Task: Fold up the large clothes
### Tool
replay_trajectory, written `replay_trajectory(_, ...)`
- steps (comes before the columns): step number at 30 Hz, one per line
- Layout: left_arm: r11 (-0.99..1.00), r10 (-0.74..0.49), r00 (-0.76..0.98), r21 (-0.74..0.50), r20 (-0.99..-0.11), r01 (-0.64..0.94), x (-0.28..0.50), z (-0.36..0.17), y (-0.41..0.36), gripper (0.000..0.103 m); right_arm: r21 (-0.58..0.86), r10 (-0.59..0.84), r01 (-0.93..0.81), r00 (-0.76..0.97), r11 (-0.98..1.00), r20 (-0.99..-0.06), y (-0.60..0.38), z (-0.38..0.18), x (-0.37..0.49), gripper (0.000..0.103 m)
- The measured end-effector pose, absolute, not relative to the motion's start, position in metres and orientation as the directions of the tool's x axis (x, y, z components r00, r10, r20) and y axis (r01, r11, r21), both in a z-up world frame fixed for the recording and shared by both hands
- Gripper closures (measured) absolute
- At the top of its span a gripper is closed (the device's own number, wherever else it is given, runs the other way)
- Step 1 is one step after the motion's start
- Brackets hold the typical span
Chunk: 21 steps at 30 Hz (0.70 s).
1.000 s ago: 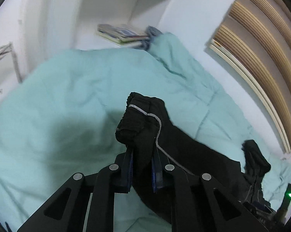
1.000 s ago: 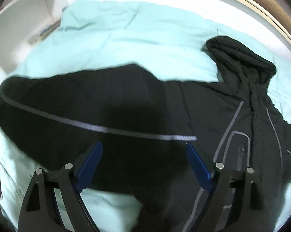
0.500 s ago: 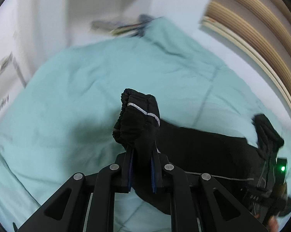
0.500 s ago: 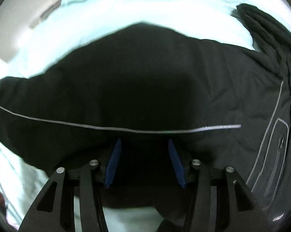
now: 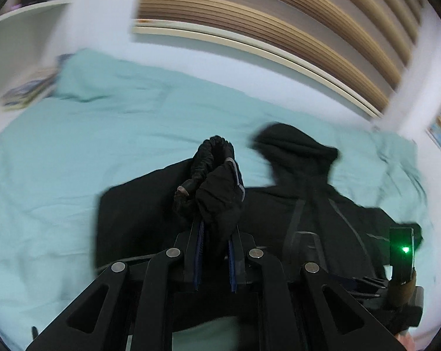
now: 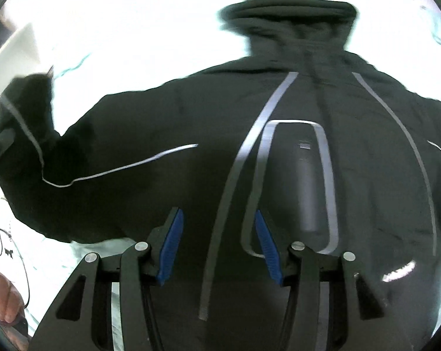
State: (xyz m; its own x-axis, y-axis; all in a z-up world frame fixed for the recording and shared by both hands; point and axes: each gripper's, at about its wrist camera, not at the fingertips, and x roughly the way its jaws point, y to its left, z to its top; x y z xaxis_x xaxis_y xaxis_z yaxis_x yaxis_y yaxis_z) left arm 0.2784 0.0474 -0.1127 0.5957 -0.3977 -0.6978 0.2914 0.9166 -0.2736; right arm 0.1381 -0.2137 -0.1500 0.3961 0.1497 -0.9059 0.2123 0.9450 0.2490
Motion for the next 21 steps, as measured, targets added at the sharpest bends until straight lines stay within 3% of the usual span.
replay_trajectory(12,0.81,-0.533,0.391,-0.32,-0.75,0.491,0.283,-0.165,-0.116,0.09,0.163,0.017,0.331,0.402,0.929,-0.916,-0.312,-0.152,0.092,0.048)
replay_trajectory(21,0.804,-0.43,0.251,-0.241,-0.867,0.544,0.284,-0.258,-0.186,0.088,0.143,0.016,0.336,0.353,0.931,-0.936,-0.352,-0.18,0.088,0.047)
